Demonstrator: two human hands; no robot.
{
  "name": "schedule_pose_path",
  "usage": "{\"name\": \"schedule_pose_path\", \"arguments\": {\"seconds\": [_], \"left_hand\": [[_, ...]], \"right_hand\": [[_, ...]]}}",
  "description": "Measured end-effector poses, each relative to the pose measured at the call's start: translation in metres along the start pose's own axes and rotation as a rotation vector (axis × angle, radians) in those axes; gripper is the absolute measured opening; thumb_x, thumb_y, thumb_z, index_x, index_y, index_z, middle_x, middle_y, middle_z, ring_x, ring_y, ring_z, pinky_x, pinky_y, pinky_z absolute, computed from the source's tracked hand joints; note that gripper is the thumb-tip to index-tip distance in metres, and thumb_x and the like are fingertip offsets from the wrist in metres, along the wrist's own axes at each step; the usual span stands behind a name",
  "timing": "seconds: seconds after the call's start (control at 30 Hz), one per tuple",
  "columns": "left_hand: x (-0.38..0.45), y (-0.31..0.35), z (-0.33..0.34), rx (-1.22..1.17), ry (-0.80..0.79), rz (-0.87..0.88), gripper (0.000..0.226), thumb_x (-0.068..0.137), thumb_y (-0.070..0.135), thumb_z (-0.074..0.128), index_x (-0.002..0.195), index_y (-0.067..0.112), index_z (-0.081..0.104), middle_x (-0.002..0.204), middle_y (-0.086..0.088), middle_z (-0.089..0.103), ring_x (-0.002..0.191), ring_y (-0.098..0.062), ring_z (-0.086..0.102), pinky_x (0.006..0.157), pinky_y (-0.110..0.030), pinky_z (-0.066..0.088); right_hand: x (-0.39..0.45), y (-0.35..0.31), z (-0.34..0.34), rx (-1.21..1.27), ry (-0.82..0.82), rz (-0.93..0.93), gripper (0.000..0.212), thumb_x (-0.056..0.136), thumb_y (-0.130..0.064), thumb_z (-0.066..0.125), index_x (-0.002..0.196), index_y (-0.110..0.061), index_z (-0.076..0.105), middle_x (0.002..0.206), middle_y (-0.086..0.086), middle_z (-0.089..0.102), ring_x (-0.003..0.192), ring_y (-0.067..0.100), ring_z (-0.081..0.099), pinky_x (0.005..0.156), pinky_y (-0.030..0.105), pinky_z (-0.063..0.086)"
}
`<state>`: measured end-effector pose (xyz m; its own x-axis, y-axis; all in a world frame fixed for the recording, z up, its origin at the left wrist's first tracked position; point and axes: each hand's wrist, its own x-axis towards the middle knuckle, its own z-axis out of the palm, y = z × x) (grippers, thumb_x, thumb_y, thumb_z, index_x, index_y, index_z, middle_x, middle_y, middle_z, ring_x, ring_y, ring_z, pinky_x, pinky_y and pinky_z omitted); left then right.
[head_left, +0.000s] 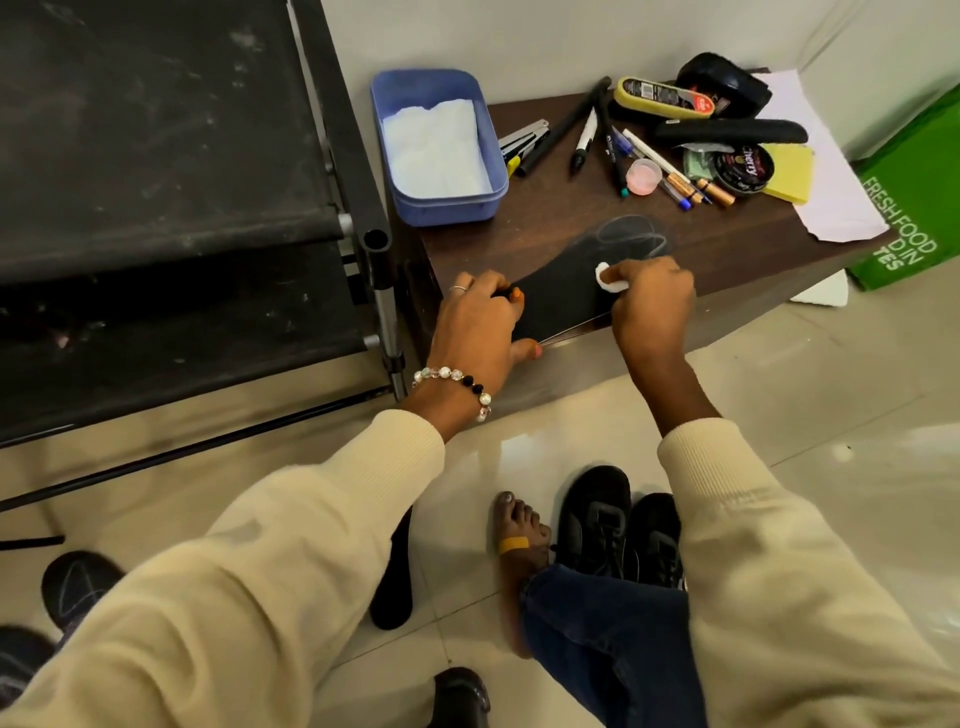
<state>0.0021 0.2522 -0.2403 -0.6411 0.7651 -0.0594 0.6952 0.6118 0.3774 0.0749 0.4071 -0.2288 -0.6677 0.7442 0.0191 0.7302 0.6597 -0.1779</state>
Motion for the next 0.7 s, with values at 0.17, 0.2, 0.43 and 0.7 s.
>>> {"name": "schedule_pose_path", "arguments": {"seconds": [0.17, 0.2, 0.43, 0.7], "left_hand": [[0.002, 0.000, 0.000, -0.007, 0.017, -0.006, 0.053, 0.086, 0.043, 0.066, 0.129, 0.013, 0.060, 0.134, -0.002, 0.046, 0.124, -0.024, 0.035, 0.102, -0.029, 0.036], [0.002, -0.001, 0.000, -0.011, 0.010, -0.005, 0.054, 0.086, 0.043, 0.066, 0.129, 0.013, 0.059, 0.135, -0.002, 0.046, 0.124, -0.024, 0.035, 0.102, -0.029, 0.036], [0.001, -0.003, -0.002, 0.002, 0.001, 0.015, 0.058, 0.086, 0.047, 0.063, 0.133, 0.013, 0.056, 0.136, -0.003, 0.045, 0.124, -0.025, 0.035, 0.104, -0.030, 0.035], [0.002, 0.001, -0.001, -0.011, 0.008, -0.017, 0.052, 0.087, 0.043, 0.064, 0.129, 0.012, 0.060, 0.134, -0.002, 0.045, 0.125, -0.025, 0.034, 0.103, -0.029, 0.034]], "right_hand": [[-0.013, -0.018, 0.013, -0.017, 0.006, -0.277, 0.035, 0.089, -0.006, 0.057, 0.124, -0.011, 0.059, 0.128, 0.014, 0.051, 0.110, 0.026, 0.055, 0.093, 0.029, 0.042], [-0.009, -0.016, 0.014, -0.009, 0.014, -0.300, 0.036, 0.088, -0.004, 0.057, 0.124, -0.010, 0.059, 0.129, 0.015, 0.051, 0.112, 0.026, 0.054, 0.095, 0.030, 0.041], [0.015, 0.012, 0.016, 0.228, 0.196, -0.047, 0.027, 0.086, 0.001, 0.048, 0.106, 0.001, 0.067, 0.112, 0.021, 0.057, 0.101, 0.029, 0.053, 0.072, 0.001, 0.033], [-0.001, -0.006, 0.019, -0.019, 0.012, -0.267, 0.036, 0.089, -0.004, 0.056, 0.124, -0.013, 0.060, 0.127, 0.012, 0.054, 0.113, 0.024, 0.053, 0.090, 0.029, 0.041]]}}
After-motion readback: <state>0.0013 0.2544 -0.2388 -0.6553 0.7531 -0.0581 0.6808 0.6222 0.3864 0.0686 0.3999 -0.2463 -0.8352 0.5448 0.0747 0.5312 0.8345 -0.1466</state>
